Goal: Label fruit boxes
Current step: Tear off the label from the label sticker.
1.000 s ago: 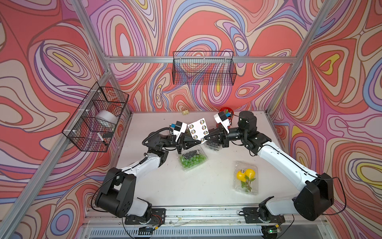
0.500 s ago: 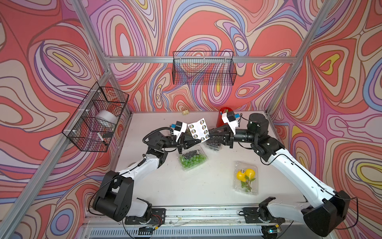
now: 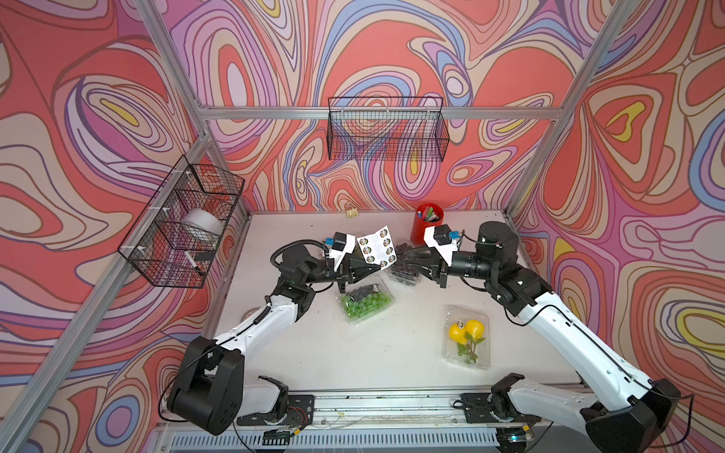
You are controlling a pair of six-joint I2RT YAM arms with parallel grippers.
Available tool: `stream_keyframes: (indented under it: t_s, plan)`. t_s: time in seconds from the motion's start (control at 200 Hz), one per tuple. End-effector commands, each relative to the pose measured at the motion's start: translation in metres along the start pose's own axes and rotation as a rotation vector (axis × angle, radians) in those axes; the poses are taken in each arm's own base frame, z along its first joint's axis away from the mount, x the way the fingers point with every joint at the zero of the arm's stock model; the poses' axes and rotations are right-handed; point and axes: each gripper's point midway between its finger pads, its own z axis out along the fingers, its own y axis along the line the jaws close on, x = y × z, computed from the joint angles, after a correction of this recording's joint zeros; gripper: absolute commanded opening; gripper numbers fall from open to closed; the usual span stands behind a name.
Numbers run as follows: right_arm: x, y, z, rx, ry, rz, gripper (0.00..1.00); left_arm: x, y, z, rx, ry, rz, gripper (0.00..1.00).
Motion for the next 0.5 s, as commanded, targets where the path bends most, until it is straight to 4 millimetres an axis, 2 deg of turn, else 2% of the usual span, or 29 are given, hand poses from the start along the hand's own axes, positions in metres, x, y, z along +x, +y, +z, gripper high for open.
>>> stream_keyframes:
  t_s: [0.0, 0.205, 0.496]
  plan:
    - [0.002, 0.004, 0.009, -0.032, 0.022, -0.046, 0.29, -0.002, -0.005, 0.001, 0.011, -0.002, 0.031, 0.0]
    - [0.005, 0.007, 0.023, -0.074, 0.031, -0.056, 0.29, -0.004, -0.006, 0.001, 0.014, -0.001, 0.035, 0.0]
    - [0.007, 0.008, 0.032, -0.112, 0.024, -0.044, 0.28, -0.005, -0.006, 0.001, 0.014, -0.002, 0.039, 0.0]
